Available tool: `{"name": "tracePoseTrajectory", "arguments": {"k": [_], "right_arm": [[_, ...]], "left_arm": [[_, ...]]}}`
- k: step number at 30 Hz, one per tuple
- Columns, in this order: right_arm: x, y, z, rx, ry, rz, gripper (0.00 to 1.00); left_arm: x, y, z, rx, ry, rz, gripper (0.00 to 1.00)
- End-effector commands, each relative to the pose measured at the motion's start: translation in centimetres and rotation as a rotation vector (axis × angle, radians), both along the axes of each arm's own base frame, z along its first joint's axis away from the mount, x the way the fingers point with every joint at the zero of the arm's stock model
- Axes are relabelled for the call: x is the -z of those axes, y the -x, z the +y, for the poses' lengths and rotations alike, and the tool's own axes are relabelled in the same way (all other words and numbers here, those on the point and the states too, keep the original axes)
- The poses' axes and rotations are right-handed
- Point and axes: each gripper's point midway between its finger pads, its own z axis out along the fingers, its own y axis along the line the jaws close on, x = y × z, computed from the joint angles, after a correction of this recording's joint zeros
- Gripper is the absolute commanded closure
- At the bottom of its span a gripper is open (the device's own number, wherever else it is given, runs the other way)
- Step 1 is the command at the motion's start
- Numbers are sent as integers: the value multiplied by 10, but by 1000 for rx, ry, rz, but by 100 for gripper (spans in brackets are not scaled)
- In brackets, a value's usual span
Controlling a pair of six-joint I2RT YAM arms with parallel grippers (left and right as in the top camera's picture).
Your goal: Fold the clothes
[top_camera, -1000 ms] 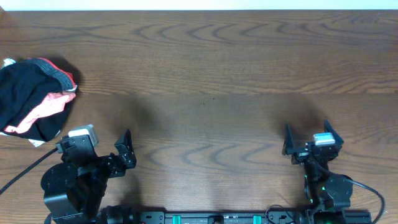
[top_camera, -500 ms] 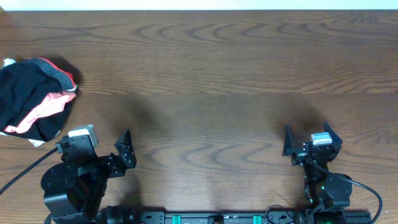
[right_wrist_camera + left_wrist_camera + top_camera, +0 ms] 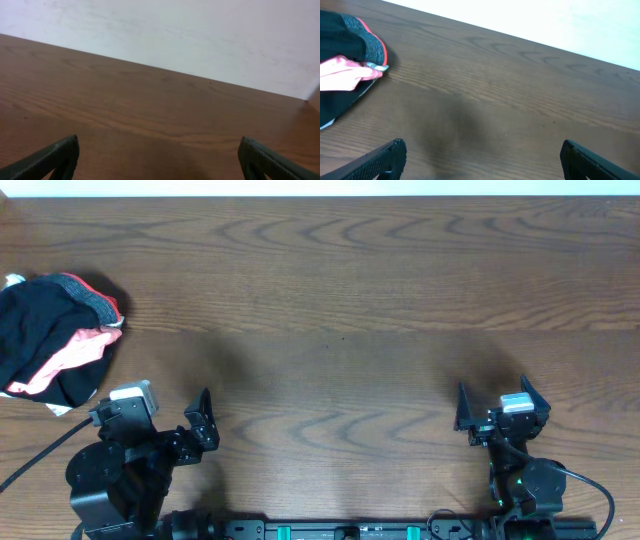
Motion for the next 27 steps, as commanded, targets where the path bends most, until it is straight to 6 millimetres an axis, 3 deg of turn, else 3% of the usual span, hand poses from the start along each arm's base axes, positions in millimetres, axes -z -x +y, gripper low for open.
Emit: {"name": "tracePoseTrajectory", "arguments": {"k": [1, 6, 13, 19, 27], "right_arm": [[1, 0, -3, 15, 19, -1, 1], [1, 0, -3, 15, 19, 0, 1], [1, 0, -3, 15, 19, -1, 1], [1, 0, -3, 15, 19, 0, 1], [1, 0, -3, 15, 19, 0, 1]], "left_arm": [[0, 0, 0, 0, 5, -2, 2], [1, 4, 3, -10, -34, -11, 2], [39, 16, -7, 43, -79, 0, 2], [63, 0, -7, 40, -87, -136, 2], [66, -30, -5, 38, -126, -324, 2]]}}
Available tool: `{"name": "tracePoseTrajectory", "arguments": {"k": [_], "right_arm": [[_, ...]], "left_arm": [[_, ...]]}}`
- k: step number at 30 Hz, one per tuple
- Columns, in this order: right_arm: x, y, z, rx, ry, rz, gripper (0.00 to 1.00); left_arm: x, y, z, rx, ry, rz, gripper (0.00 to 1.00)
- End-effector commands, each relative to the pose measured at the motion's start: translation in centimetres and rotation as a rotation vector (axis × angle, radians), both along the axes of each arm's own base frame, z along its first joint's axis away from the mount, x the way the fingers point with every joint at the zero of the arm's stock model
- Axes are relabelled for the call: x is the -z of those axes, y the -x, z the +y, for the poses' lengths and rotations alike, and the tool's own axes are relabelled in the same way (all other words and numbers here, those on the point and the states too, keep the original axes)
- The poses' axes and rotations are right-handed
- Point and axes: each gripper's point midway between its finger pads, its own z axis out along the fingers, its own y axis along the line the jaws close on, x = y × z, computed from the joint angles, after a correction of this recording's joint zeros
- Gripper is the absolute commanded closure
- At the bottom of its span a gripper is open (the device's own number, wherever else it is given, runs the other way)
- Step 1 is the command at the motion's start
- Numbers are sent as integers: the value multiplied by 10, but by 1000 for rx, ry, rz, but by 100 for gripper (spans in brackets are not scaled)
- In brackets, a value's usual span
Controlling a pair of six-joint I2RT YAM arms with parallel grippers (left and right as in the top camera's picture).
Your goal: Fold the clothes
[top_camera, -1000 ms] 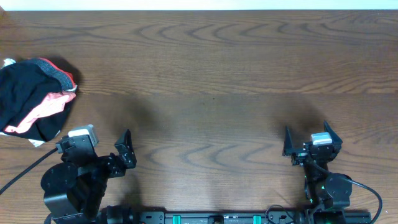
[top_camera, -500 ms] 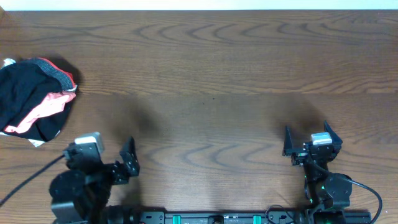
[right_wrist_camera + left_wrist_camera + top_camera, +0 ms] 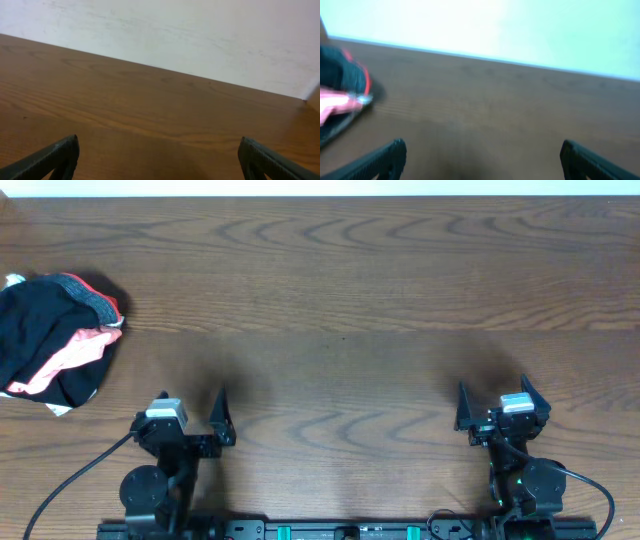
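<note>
A crumpled pile of clothes [image 3: 55,335], black with red, pink and grey parts, lies at the table's far left edge; the left wrist view shows it blurred as the clothes [image 3: 342,95] at its left side. My left gripper [image 3: 192,412] stands open near the front edge, right of and nearer than the pile, with nothing between its fingers. The left gripper [image 3: 480,160] faces bare wood. My right gripper [image 3: 492,405] is open at the front right over bare table, and the right gripper [image 3: 160,160] shows only wood ahead.
The wooden table [image 3: 340,300] stretches across the view, with a pale wall [image 3: 200,35] beyond its far edge. A black cable [image 3: 75,480] runs from the left arm's base at the front left.
My left arm has swung round and shifted a little to the right; its gripper now points straight towards the far edge instead of angled. The pile and right arm are unchanged.
</note>
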Motion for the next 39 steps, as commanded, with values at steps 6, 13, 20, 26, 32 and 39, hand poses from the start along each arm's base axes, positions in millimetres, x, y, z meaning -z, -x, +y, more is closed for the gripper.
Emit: {"name": "tracePoseTrajectory", "arguments": {"k": [6, 13, 20, 26, 32, 39], "right_arm": [[0, 0, -3, 12, 17, -1, 1], [0, 0, -3, 12, 18, -1, 1], [0, 0, -3, 12, 18, -1, 1], [0, 0, -3, 12, 18, -1, 1], [0, 0, -3, 12, 18, -1, 1], [0, 0, -3, 12, 17, -1, 1]], "left_arm": [[14, -23, 2, -4, -66, -153, 2], [25, -25, 2, -1, -65, -150, 2], [25, -26, 2, -1, -65, -147, 2], [25, -26, 2, -1, -64, -147, 2], [26, -26, 2, -1, -65, -146, 2], [26, -26, 2, -1, -65, -146, 2]]}}
